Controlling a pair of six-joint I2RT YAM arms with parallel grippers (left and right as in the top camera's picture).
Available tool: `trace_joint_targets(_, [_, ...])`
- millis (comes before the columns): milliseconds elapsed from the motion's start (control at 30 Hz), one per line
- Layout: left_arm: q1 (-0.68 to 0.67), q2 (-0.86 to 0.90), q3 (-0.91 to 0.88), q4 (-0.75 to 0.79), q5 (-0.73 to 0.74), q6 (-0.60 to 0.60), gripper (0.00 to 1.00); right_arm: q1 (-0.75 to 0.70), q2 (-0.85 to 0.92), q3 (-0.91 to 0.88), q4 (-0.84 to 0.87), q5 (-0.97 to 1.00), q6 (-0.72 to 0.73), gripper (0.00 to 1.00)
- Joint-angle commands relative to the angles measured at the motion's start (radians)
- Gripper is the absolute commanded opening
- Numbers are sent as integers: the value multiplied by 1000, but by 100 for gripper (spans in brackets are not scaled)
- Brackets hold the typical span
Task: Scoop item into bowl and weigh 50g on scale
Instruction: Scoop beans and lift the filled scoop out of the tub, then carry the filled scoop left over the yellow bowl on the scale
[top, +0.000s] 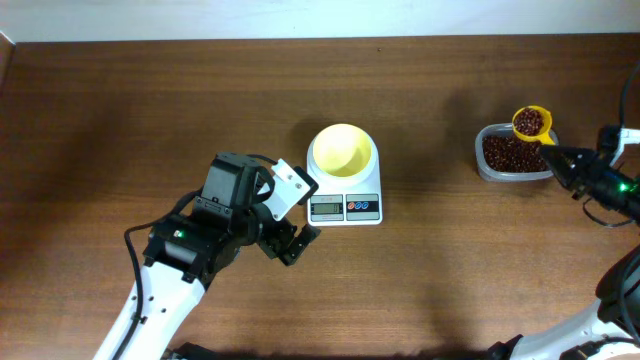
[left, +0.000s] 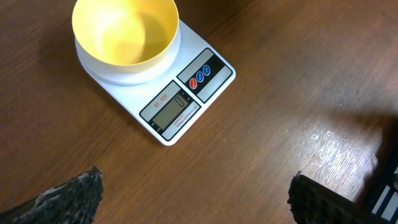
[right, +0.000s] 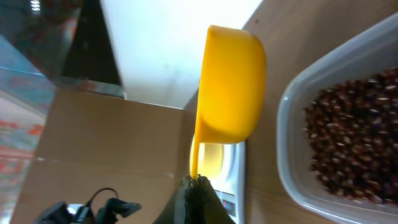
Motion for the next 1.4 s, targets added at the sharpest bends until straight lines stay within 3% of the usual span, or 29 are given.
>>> trace_joint_targets(0, [-2, -13, -7, 2, -3, -6, 99, -6, 9, -6, -5, -101, -11, 4])
trace_joint_targets(167, [-2, -13, -7, 2, -3, -6, 99, 10, 9, -6, -19, -101, -11, 4])
trace_joint_targets(333, [-2, -13, -7, 2, -3, -6, 99, 151, 9, -4, 32, -101, -6, 4])
trace_joint_targets(633, [-2, -13, -7, 2, -3, -6, 99, 406, 9, -4, 382, -82, 357, 4])
trace_joint_targets(833, [-2, -13, -7, 2, -3, -6, 99, 517, 9, -4, 480, -83, 466, 4])
trace_joint_targets(1367, [-2, -13, -7, 2, -3, -6, 99, 763, 9, -4, 479, 32, 472, 4])
